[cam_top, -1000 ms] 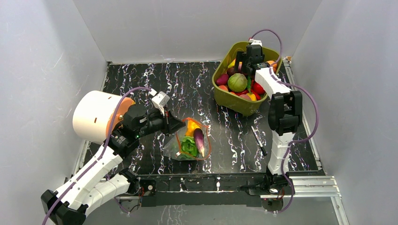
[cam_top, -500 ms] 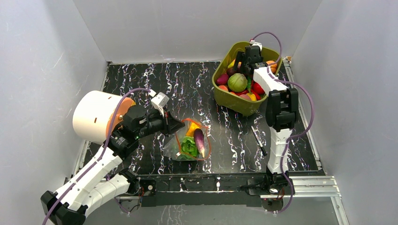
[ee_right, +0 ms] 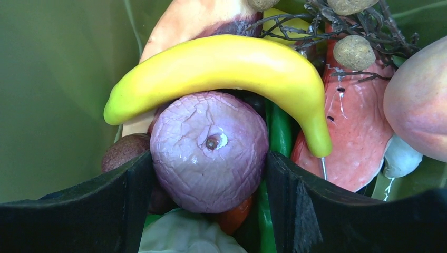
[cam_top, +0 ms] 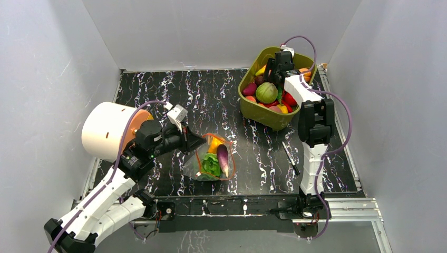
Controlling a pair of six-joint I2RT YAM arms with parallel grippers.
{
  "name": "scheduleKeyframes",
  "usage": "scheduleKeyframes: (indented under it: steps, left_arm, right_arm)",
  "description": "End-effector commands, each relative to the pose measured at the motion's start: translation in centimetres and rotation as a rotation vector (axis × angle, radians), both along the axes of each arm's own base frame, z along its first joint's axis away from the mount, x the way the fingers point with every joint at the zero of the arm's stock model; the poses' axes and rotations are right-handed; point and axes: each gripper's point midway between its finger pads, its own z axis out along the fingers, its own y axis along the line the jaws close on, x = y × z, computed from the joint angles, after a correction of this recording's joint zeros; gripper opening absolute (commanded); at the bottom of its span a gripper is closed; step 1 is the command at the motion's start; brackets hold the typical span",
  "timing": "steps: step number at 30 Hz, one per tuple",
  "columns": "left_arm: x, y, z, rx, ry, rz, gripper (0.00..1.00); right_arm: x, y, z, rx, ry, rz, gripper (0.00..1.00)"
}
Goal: Place the food in the zip-top bag and seal the zipper
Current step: Pick up the fake vegetable from the bin.
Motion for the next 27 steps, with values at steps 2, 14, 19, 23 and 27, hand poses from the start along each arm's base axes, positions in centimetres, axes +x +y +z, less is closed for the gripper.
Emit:
scheduleKeyframes:
  steps: [2,14,19,23,27]
  left_arm:
    - [-0.3,0.3,0.5,-0.014,-0.013,0.006,0.0]
    - [0.1,0.6,1.0,-0.007,-0.028,0.032,0.0]
    - [1.0,0.7,1.7,0.002,-0.034,0.069,0.0]
    - [2.0,0.7,2.1,-0.005,-0.029,0.113,0.0]
    - [2.8,0.9,3.0,-0.022,-0.031,0.163,0.0]
  right_arm:
    - [0.7,-0.3,5.7,-0.019,-0.127,0.016,0.51]
    - [-2.9,-0.5,10.9,-0.045,-0.171,0.063,0.47]
    - [-5.1,0.0,12.7,-0.032,-0.168,0.1,0.47]
    - [-7.7,1.1,14.5,-0.031,-0.186,0.152,0.46]
    - [-10.8,3.0,16.0,-0.013,-0.212,0.217,0.46]
